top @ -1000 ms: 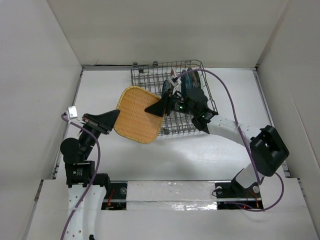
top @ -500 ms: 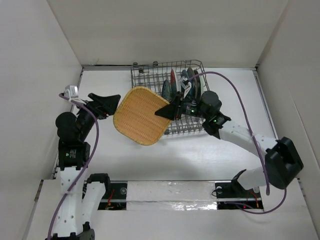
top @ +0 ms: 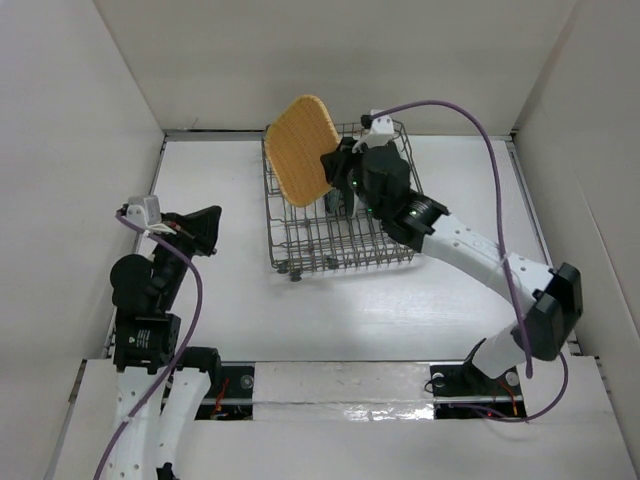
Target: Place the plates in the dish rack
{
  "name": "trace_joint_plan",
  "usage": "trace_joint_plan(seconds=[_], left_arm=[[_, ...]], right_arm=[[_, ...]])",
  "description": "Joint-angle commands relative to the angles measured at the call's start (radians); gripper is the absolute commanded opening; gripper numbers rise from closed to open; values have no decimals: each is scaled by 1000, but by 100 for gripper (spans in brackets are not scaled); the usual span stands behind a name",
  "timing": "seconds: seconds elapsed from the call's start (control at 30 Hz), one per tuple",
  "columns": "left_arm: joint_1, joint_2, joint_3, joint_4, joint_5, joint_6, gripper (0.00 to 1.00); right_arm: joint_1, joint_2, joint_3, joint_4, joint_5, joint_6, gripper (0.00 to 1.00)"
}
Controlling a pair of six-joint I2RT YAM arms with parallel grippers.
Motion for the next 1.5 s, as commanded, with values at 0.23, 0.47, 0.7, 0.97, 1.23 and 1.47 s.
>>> trace_joint_plan(seconds=[0.23,0.47,0.7,0.97,1.23,1.47], left_arm=[[-64,72,-103,35,70,88,0],[-78,69,-106,-2,36,108,13],[-78,76,-101,-13,24,114,20],[-78,79,-102,-11,23,116,21],[-78,79,-102,-13,21,118,21],[-78,81,-102,-10,23,116,21]], right_arm=[[32,316,350,-188,742,-162,0],[21,482,468,-252,704,-148,0],[30,582,540,-277,678,-137,0],[40,644,571,-285,631,-122,0],[67,700,625,-309,669,-139,0],[67,608,574,-229,660,-197,0]])
